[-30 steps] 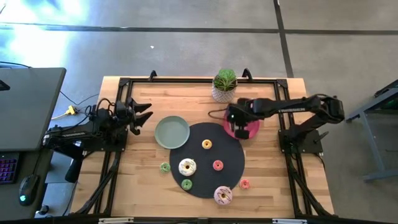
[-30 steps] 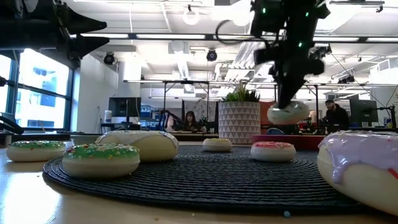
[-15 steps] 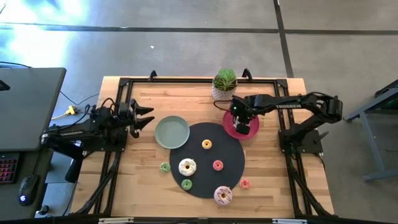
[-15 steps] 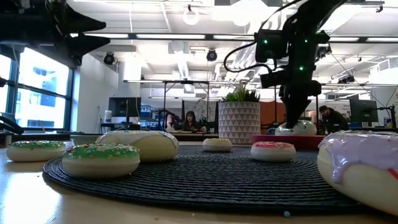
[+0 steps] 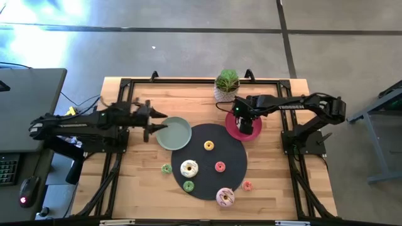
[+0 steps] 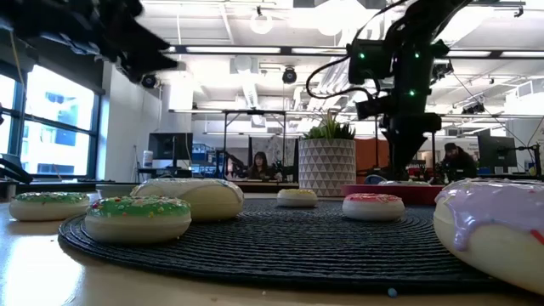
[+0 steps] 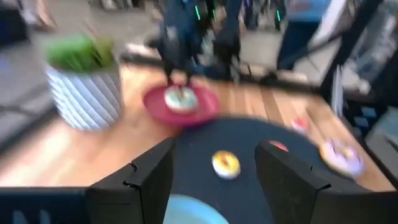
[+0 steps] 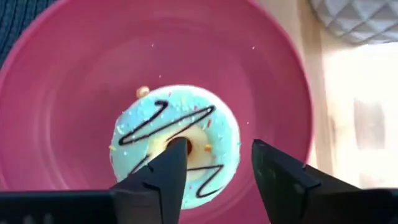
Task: Pick & Place donuts
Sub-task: Put the big white doughnut on the red plate
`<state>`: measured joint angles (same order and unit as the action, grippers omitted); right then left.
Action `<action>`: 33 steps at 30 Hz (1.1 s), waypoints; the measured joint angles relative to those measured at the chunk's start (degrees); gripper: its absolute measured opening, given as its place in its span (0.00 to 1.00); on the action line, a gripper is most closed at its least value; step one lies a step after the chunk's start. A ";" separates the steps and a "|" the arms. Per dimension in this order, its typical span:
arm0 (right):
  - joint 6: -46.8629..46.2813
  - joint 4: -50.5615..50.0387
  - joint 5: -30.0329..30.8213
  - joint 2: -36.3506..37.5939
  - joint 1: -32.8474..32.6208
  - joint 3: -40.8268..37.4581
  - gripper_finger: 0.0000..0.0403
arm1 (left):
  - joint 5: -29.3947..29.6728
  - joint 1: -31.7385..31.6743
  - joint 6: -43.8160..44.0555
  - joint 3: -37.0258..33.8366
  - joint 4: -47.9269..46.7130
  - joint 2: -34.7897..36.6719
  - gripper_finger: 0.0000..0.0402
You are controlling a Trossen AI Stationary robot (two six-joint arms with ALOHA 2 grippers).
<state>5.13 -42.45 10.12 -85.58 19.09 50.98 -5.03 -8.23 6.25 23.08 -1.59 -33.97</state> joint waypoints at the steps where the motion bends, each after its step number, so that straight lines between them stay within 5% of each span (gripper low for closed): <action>1: -0.01 -0.52 -0.02 0.00 -0.08 0.71 0.44 | -1.39 0.00 0.00 0.32 0.00 -2.34 0.53; 13: 2.71 -3.11 -3.51 0.07 -10.22 11.73 0.45 | -17.59 0.04 -1.10 7.78 0.18 -28.27 0.53; 20: 2.57 0.86 -4.58 0.07 -18.89 13.11 0.45 | -22.53 5.57 -8.47 14.83 0.02 -41.79 0.53; 25: -2.08 1.25 -4.82 0.07 -22.97 13.11 0.45 | -21.97 11.17 -13.08 20.94 -2.03 -49.11 0.53; 33: -9.34 0.70 -4.47 0.07 -26.80 13.11 0.45 | -12.35 15.52 -10.61 25.52 -4.37 -58.88 0.53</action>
<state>-4.21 -41.75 5.65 -85.52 -7.71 64.09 -17.38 7.29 -4.36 48.60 -5.96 -92.85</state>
